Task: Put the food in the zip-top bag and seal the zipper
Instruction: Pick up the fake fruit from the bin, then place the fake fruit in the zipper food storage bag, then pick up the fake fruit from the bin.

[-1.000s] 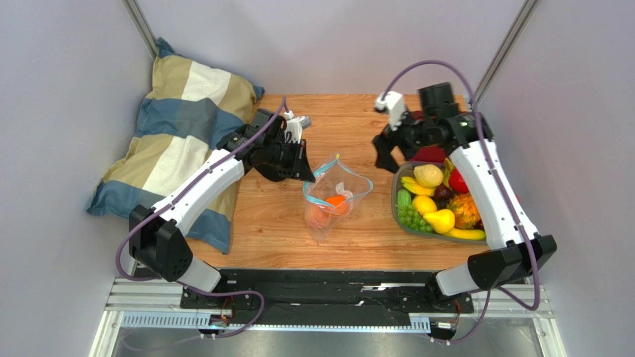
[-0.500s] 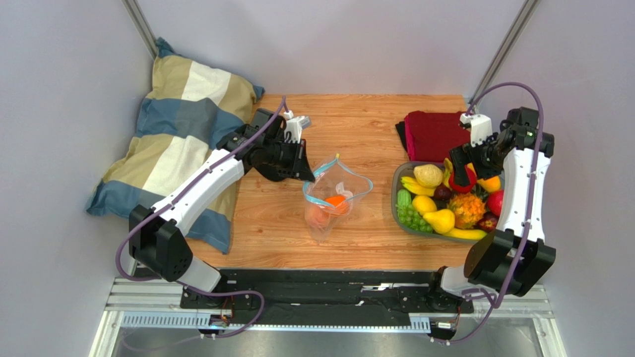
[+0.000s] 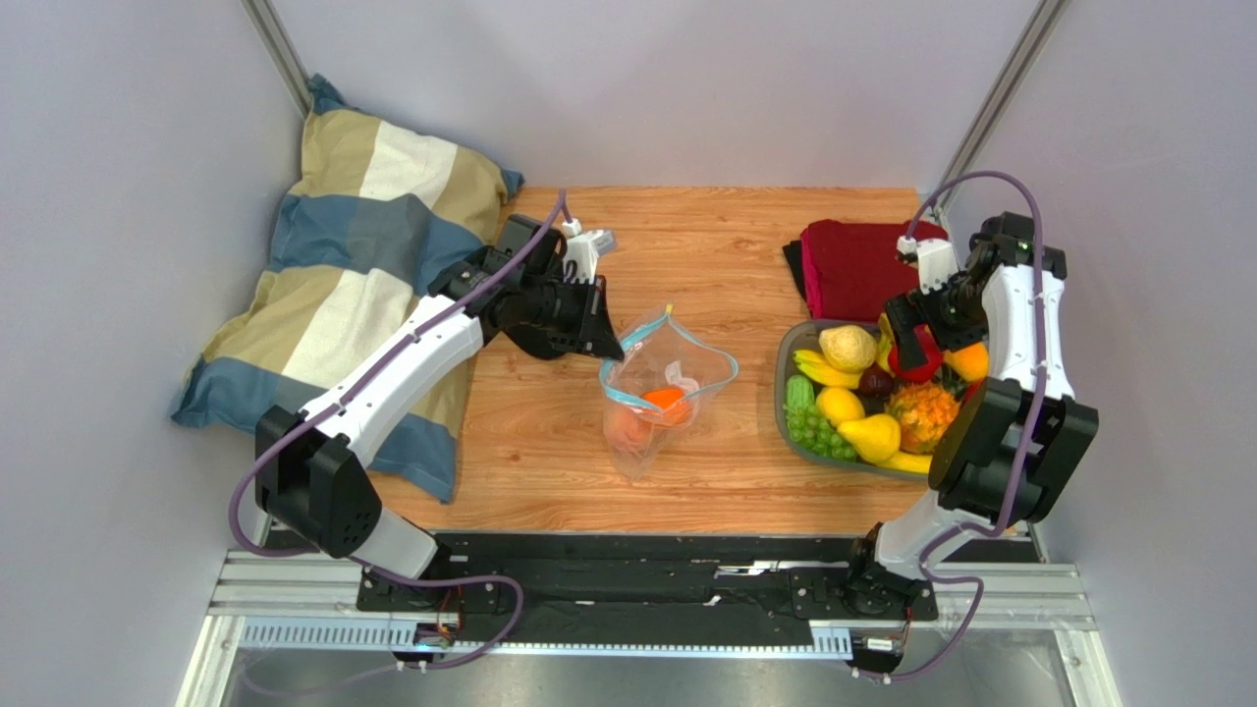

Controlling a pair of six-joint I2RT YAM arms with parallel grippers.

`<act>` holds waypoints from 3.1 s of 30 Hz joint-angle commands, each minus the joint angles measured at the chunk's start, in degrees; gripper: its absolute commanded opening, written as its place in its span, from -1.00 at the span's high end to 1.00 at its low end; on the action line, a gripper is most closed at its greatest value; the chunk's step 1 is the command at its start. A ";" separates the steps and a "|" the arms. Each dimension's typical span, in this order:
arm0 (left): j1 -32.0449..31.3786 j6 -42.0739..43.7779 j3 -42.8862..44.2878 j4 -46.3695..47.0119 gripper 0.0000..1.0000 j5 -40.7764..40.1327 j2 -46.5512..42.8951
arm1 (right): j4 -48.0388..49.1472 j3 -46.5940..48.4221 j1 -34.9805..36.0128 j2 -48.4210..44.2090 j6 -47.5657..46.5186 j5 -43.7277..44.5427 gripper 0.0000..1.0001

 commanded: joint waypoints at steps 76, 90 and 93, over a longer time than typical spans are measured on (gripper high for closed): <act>0.51 5.00 2.71 -3.35 1.00 4.63 -0.20 | 3.23 0.85 21.67 -9.98 7.63 -2.78 -0.96; 0.51 4.73 2.10 -3.08 1.00 4.63 -0.28 | 15.36 -6.63 21.67 -0.05 10.08 9.08 -0.91; 0.51 4.73 2.18 -3.00 1.00 4.71 -0.11 | 16.77 -7.34 21.67 2.06 9.64 9.97 -0.91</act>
